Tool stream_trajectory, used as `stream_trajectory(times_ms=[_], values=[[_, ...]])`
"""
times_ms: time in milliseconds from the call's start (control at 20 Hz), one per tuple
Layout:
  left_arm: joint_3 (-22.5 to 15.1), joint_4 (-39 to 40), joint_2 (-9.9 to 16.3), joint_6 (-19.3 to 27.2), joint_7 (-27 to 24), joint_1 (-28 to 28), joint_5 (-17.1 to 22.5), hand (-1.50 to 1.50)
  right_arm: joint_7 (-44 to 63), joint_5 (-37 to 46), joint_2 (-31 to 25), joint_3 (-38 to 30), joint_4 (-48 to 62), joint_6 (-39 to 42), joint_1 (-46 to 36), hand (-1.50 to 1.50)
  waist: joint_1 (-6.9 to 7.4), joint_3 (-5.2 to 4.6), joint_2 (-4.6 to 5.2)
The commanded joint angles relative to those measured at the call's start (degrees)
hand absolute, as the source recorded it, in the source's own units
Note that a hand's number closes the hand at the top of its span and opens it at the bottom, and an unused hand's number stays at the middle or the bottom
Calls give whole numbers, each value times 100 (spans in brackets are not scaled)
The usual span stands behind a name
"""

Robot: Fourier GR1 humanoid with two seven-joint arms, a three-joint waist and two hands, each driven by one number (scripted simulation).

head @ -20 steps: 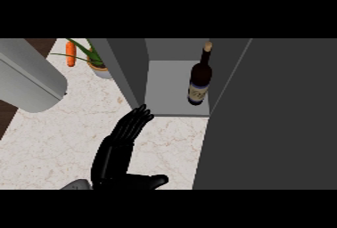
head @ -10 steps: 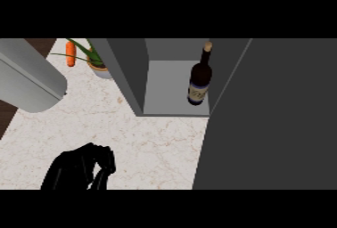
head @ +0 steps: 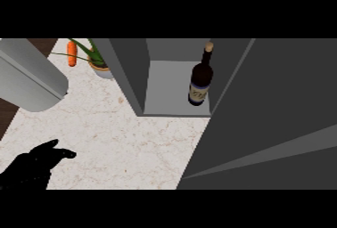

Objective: Pick up the wine, place it into the cabinet and close the cabinet

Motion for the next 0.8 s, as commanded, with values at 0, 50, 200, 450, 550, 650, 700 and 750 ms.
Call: stream_trajectory(times_ms=[0, 50, 200, 450, 550, 650, 700, 750], values=[[547, 66, 473, -708, -281, 674, 407, -150, 516, 602, 114, 1069, -343, -402, -344, 150, 45, -8, -15], [693, 154, 508, -764, -342, 655, 463, -150, 386, 891, 114, 1512, -62, -422, -255, 150, 46, -12, -39], [772, 347, 589, -1085, -606, 1166, 419, -150, 642, 1046, 114, 1883, -128, -1137, -742, 150, 79, -12, -36], [1155, 490, 939, -1478, -537, 1380, 664, -150, 371, 1347, 108, 2370, 568, -2449, -1748, 150, 158, -19, -40], [1194, 597, 887, -1565, -661, 1434, 569, -150, 148, 1531, 97, 2519, 794, -2806, -1910, 150, 149, -19, -46], [1550, 798, 1290, -2056, -664, 1637, 763, -150, 15, 1585, 89, 2212, 951, -2966, -2179, 150, 215, -16, -29], [1530, 817, 1228, -2039, -663, 1663, 755, -150, -97, 1636, 86, 2018, 975, -3193, -2324, 150, 198, -15, -16], [1476, 898, 1166, -2134, -805, 1706, 559, -150, -162, 1614, 83, 1976, 1126, -3381, -2397, 150, 258, -24, -19]])
